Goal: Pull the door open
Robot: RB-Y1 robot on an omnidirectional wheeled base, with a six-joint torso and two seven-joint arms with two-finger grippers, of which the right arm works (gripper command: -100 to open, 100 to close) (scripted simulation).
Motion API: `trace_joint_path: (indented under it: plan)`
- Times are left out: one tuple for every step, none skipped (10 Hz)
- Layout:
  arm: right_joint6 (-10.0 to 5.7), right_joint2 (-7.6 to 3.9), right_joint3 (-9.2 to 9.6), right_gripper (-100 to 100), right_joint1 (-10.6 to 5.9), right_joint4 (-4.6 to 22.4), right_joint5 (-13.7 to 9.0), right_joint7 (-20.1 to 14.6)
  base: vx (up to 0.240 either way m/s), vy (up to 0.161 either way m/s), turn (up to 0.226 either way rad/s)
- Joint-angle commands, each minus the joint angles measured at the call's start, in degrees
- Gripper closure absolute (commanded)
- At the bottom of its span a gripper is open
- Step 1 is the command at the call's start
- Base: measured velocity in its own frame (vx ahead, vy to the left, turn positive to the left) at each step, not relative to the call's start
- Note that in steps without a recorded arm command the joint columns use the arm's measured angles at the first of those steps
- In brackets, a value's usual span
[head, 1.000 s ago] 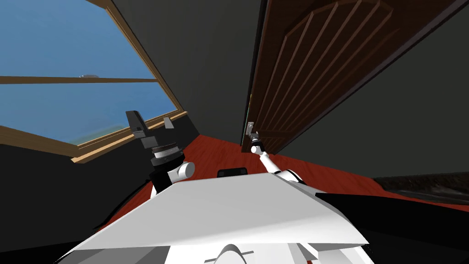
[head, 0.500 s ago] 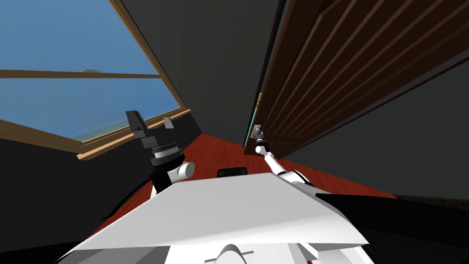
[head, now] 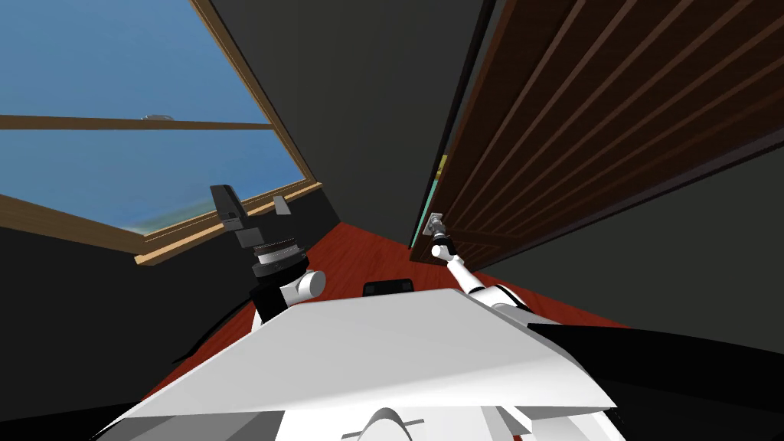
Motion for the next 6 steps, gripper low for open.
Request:
trace_joint_path:
  plan:
    - [0.12,0.13,0.10,100,0.03,-0.06,0.02,0.14,-0.024,-0.006,-0.025]
    - [0.12,0.13,0.10,100,0.03,-0.06,0.02,0.14,-0.021,-0.001,0.018]
    - [0.12,0.13,0.10,100,0.03,-0.06,0.02,0.14,-0.013,0.000,0.005]
    - [0.12,0.13,0.10,100,0.03,-0.06,0.02,0.14,-0.006,0.001,-0.001]
    - [0.12,0.13,0.10,100,0.03,-0.06,0.02,0.14,0.000,0.000,0.000]
    - [0.16,-0.77,1.13,100,0.33,-0.53,-0.04,-0.95,-0.146,-0.033,0.127]
